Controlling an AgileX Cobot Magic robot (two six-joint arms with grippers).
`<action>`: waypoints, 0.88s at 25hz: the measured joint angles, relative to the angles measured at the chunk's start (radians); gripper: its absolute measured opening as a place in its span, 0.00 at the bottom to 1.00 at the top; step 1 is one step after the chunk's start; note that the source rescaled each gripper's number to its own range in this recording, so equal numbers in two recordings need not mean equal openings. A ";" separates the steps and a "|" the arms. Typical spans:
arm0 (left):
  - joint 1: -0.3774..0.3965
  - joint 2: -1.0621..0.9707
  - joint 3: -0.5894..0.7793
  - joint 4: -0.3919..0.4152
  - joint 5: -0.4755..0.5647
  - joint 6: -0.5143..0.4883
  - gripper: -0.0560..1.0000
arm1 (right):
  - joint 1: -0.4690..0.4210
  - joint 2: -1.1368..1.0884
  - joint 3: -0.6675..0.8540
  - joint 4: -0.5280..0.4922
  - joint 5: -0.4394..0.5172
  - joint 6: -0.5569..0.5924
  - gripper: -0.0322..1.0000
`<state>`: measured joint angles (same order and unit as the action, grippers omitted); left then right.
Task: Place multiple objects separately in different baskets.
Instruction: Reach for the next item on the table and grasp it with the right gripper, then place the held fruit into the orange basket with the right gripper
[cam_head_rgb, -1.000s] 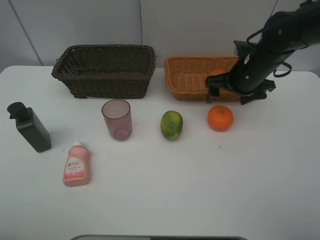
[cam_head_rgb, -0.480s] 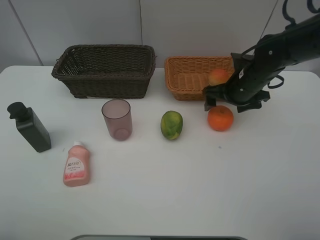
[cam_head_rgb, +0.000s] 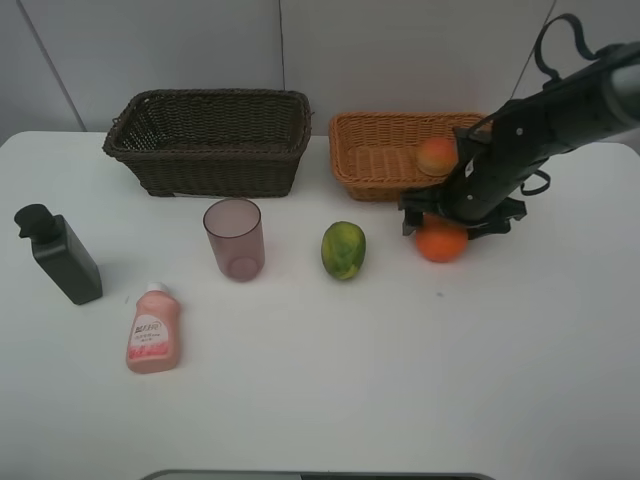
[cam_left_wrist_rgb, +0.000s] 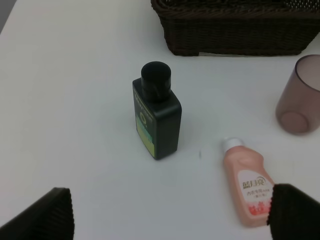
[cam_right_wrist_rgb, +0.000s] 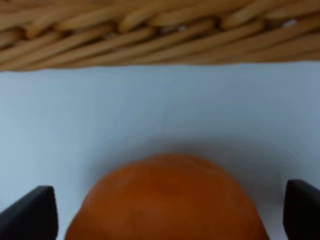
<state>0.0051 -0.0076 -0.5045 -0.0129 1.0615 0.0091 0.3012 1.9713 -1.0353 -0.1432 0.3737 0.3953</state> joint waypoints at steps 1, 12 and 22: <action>0.000 0.000 0.000 0.000 0.000 0.000 1.00 | 0.000 0.008 0.000 0.000 -0.001 0.003 1.00; 0.000 0.000 0.000 0.000 0.000 0.000 1.00 | 0.000 0.023 0.000 -0.012 0.000 0.009 0.40; 0.000 0.000 0.000 0.000 0.000 0.000 1.00 | 0.000 0.026 0.000 -0.011 -0.001 0.009 0.37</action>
<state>0.0051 -0.0076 -0.5045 -0.0129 1.0615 0.0091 0.3016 1.9969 -1.0353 -0.1546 0.3730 0.4040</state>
